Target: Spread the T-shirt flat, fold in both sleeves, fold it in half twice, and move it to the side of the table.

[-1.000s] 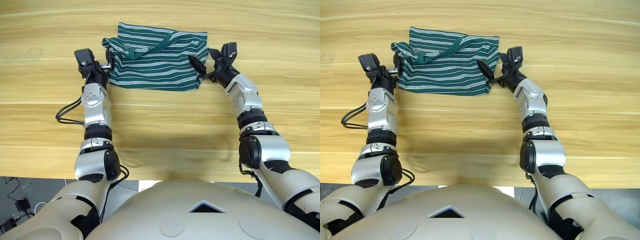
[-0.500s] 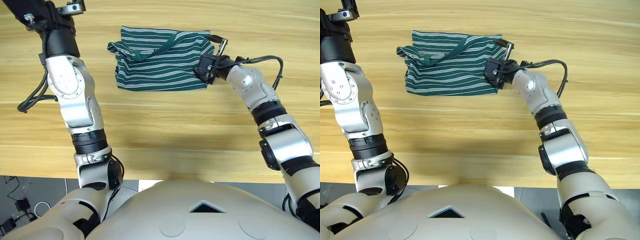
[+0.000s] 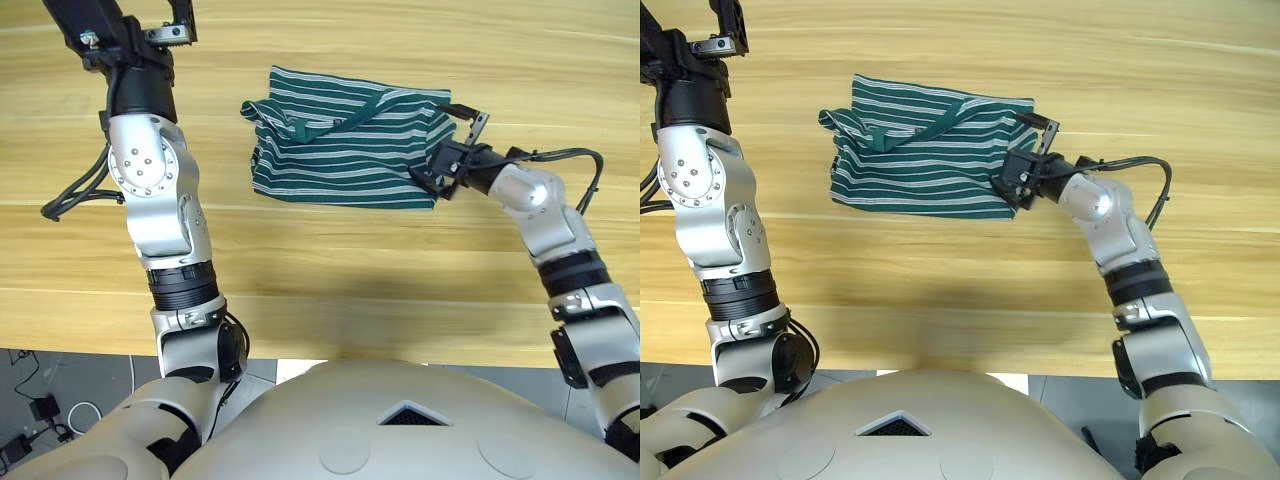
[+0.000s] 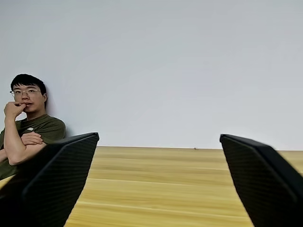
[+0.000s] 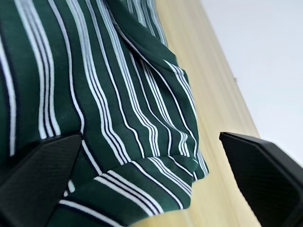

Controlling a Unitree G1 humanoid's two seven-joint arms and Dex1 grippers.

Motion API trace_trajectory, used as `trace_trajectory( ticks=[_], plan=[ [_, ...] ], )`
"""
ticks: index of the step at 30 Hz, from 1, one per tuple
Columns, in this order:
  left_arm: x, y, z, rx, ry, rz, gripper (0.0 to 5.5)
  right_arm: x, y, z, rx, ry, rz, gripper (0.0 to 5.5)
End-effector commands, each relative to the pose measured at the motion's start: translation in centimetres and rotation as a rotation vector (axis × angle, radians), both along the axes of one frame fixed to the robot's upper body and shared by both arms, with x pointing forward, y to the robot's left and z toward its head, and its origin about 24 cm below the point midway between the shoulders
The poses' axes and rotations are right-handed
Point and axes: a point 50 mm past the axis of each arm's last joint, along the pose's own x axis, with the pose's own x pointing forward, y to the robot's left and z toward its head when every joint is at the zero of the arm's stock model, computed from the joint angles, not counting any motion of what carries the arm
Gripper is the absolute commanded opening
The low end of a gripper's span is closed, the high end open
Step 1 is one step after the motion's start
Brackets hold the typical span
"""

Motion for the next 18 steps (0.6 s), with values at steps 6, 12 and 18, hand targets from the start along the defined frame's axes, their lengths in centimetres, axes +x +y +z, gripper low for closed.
trace_trajectory(
  ticks=[6,12,18],
  plan=[
    [-0.3,1.2,-0.4,0.095,0.062,-0.011,4.74,-6.0,-1.3,-0.3,-0.075,0.312,0.079,5.4],
    [-0.4,1.8,-0.9,0.089,0.08,-0.003,4.74,-6.8,-0.5,-0.1,-0.078,0.347,0.121,5.4],
    [-0.8,2.1,-1.5,0.097,0.094,-0.002,4.74,-7.4,0.2,0.0,-0.076,0.36,0.16,5.4]
  ],
)
